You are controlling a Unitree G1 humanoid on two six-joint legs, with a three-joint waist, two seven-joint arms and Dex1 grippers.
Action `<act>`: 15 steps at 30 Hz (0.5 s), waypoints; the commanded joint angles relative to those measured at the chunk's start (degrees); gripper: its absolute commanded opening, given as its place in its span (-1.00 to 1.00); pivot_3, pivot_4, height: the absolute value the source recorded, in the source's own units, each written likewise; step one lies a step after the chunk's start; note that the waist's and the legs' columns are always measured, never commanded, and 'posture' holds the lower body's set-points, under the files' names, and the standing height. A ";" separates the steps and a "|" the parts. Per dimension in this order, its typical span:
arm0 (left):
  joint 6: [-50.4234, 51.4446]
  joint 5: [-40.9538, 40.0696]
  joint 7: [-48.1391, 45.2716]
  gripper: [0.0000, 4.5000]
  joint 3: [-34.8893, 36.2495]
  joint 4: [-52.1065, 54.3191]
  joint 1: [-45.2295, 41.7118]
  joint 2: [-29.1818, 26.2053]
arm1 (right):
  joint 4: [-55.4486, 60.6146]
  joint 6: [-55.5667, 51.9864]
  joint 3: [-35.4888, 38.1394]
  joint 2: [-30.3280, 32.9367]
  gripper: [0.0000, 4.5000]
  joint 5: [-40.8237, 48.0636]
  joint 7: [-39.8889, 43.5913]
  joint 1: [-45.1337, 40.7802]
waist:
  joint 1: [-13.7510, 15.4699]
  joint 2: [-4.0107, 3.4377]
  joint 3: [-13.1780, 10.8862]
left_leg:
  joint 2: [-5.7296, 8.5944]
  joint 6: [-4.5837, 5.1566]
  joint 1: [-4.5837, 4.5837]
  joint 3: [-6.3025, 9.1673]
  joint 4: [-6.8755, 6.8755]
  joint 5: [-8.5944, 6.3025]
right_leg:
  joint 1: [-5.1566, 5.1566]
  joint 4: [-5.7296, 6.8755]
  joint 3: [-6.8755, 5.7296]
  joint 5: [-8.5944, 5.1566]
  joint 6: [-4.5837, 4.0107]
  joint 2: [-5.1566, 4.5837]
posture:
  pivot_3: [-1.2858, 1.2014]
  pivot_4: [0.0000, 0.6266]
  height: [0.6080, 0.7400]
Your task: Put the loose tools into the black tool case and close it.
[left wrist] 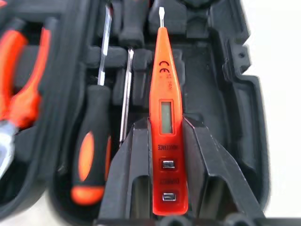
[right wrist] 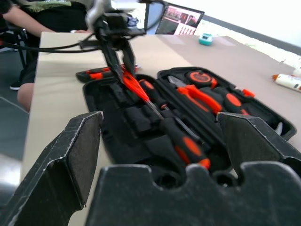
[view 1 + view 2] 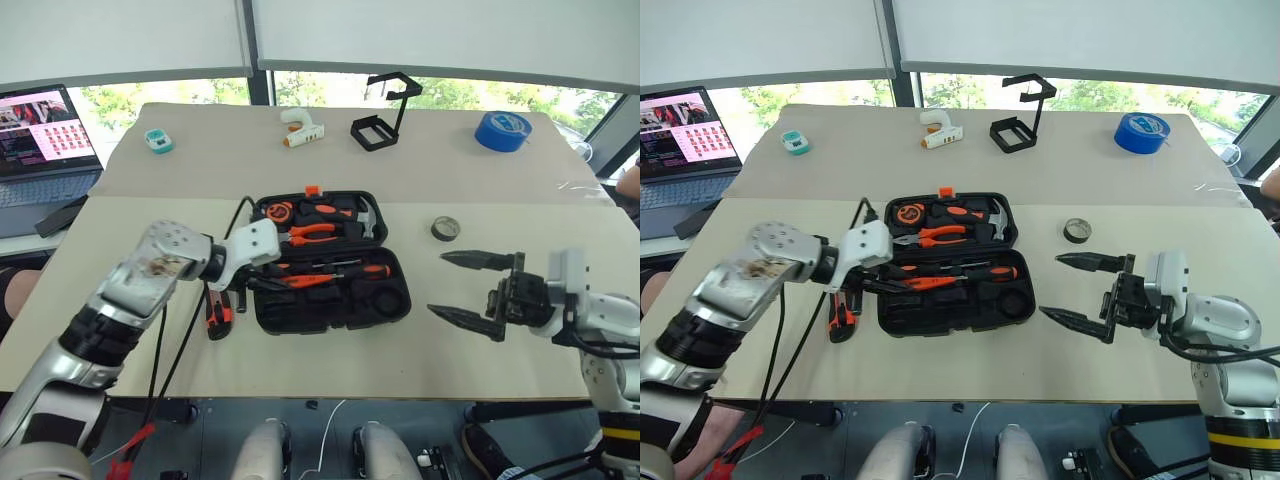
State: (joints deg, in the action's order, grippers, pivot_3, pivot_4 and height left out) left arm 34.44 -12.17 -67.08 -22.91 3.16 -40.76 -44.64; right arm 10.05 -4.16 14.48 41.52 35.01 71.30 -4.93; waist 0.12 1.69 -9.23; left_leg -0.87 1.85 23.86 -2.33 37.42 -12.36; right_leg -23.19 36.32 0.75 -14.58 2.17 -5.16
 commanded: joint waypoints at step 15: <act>1.83 9.26 0.00 -0.80 -3.43 -0.50 -1.71 2.00 | 4.88 0.96 1.18 -2.12 1.00 1.16 -3.45 3.09 | 0.39 0.01 -0.01 | 0.04 0.10 -0.04 0.04 0.50 -0.07 | 0.06 0.61 0.06 -0.07 0.13 -0.07 | 0.03 -0.52 1.00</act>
State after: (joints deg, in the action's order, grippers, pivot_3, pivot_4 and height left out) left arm 36.08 -4.35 -66.09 -25.55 1.78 -42.13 -41.54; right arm 13.07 -4.16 14.65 39.61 35.05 68.05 -1.33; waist 0.51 1.71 -9.24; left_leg -0.84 1.95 23.81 -2.29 37.92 -12.43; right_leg -23.13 36.93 0.81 -14.65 2.30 -5.23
